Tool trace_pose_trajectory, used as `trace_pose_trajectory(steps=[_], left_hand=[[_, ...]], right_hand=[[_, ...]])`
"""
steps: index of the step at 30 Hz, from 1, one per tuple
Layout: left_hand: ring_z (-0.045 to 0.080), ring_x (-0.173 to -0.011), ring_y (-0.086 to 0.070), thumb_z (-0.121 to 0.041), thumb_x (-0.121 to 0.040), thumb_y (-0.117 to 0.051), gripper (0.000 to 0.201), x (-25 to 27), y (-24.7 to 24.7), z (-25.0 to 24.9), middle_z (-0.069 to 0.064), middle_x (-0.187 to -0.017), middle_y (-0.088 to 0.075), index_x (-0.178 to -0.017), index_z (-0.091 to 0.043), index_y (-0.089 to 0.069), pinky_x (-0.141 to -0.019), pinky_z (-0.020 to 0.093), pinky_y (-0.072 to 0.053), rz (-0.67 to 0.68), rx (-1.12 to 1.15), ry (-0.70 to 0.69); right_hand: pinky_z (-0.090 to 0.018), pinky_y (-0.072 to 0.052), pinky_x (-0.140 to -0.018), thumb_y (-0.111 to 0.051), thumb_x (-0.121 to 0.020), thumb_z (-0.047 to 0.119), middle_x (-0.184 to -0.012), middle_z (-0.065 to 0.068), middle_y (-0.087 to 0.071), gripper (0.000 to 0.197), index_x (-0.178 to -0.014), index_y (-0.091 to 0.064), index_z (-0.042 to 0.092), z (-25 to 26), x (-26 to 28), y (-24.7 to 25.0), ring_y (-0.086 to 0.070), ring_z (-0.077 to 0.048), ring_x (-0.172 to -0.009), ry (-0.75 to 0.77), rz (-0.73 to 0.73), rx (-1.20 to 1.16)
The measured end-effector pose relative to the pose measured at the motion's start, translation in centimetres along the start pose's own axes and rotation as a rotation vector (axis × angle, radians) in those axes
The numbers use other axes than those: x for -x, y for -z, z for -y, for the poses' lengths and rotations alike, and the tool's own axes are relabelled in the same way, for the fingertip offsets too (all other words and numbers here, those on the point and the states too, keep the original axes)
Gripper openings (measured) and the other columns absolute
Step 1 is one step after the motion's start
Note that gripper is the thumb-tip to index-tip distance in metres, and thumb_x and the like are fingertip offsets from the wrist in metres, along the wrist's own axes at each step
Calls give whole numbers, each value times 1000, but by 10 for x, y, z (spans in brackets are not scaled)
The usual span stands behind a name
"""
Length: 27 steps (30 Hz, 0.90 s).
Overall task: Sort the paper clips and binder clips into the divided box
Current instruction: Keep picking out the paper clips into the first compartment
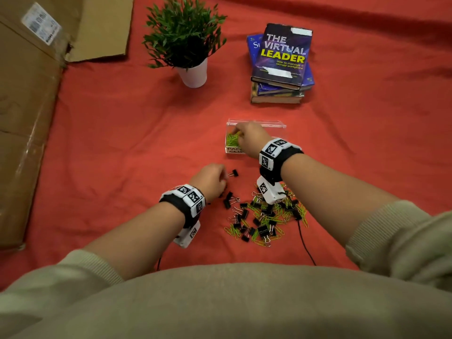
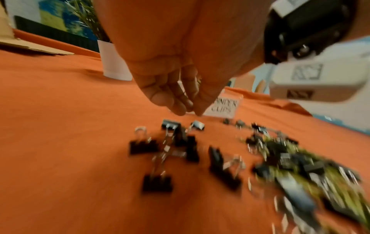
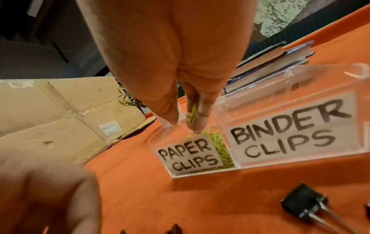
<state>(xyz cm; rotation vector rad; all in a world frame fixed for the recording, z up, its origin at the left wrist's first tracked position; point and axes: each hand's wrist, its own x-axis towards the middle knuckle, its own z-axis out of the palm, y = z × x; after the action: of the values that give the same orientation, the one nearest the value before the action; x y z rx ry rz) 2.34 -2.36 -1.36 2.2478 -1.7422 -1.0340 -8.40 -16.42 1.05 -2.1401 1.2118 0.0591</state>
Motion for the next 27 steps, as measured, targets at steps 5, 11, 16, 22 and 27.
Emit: trace_pose_trajectory(steps=[5, 11, 16, 22, 27], left_hand=[[20, -79, -58, -17, -78, -64, 8, 21, -10, 26, -3, -81, -59, -84, -19, -58, -66, 27, -43, 31, -3, 104], [20, -83, -52, -22, -79, -71, 22, 20, -23, 24, 4, -95, -52, -94, -13, -57, -72, 28, -41, 33, -45, 32], [22, -96, -56, -17, -85, -63, 22, 12, -28, 7, 4, -108, -53, -106, -14, -56, -86, 32, -45, 2, 31, -27], [18, -99, -52, -23, -87, -61, 21, 21, -36, -4, -1, -109, -49, -107, -23, -55, -80, 34, -49, 21, -129, -228], [18, -102, -51, -37, -88, -61, 24, 20, -49, -11, 0, -108, -49, -108, -25, -60, -80, 34, -50, 80, -208, -243]], right_hand=[[-23, -45, -85, -52, -86, 4, -114, -9, -61, 28, -108, -65, 13, -12, 33, 0, -60, -20, -93, 112, -125, -20], [-24, -45, -78, -61, -85, 18, -92, 6, -51, 14, -97, -65, 22, -38, 106, -36, -47, -10, -89, 197, 277, 191], [-34, -45, -86, -62, -86, 24, -99, -1, -49, 18, -104, -64, 22, -65, 115, -55, -46, -18, -103, 116, 217, 222], [-19, -41, -59, -61, -89, 24, -87, 1, -55, 11, -94, -64, 15, -75, 107, -43, -55, -16, -79, -46, 45, -13], [-31, -48, -81, -57, -90, 22, -105, -1, -53, 21, -109, -62, 16, -82, 108, -40, -55, -17, -89, -105, -139, 14]])
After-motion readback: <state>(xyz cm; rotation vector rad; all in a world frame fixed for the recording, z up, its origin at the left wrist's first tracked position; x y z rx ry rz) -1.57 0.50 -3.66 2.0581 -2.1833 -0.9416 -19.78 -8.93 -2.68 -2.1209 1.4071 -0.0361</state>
